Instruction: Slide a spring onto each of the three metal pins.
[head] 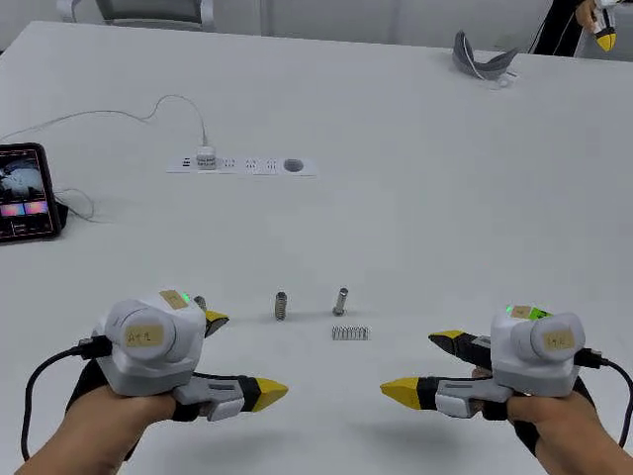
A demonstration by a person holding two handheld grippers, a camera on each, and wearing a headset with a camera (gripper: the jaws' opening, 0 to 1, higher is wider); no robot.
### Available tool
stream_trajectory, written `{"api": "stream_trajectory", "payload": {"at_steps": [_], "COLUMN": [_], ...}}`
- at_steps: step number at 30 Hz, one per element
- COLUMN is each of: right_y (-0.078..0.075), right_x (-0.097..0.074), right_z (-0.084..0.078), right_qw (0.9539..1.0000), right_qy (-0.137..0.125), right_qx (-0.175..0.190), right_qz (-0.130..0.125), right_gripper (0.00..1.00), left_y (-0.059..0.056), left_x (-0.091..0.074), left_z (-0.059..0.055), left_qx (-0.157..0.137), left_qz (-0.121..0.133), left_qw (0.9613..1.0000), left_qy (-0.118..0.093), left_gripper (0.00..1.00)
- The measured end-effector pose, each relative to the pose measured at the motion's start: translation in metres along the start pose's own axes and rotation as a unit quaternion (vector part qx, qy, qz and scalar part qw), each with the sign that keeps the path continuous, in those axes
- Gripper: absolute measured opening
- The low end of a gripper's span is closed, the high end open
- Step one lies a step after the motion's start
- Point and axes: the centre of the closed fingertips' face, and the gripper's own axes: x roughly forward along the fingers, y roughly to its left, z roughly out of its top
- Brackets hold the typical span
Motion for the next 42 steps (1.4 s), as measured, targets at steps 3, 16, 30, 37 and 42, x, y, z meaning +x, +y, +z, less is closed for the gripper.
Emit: {"api": "stream_trajectory", "payload": {"at_steps": [3,16,30,37,42], "right_y": [0.002,0.01,0.008,0.007,0.006], "right_x": [-0.003,-0.008,-0.019,-0.028,-0.032], "right_z": [-0.001,-0.006,-0.007,-0.01,-0.012], "right_qw": [1.0,0.9998,0.9997,0.9998,0.9997], "right_qy": [-0.004,-0.013,-0.018,-0.015,-0.015], "right_qx": [0.004,0.013,0.013,0.011,0.014], "right_qz": [-0.001,0.002,-0.006,-0.009,-0.011], "right_gripper": [0.76,0.76,0.76,0.76,0.76], "left_y": [-0.005,-0.017,-0.03,-0.032,-0.034], "left_x": [0.005,0.022,0.044,0.054,0.064], "left_z": [0.002,0.008,0.016,0.022,0.023], "left_qx": [0.006,0.026,0.058,0.078,0.092], "left_qz": [-0.006,-0.025,-0.052,-0.064,-0.073], "left_qw": [1.0,0.9992,0.9966,0.9943,0.9923], "left_qy": [0.004,0.015,0.027,0.033,0.041], "left_gripper": [0.75,0.75,0.75,0.75,0.74]}}
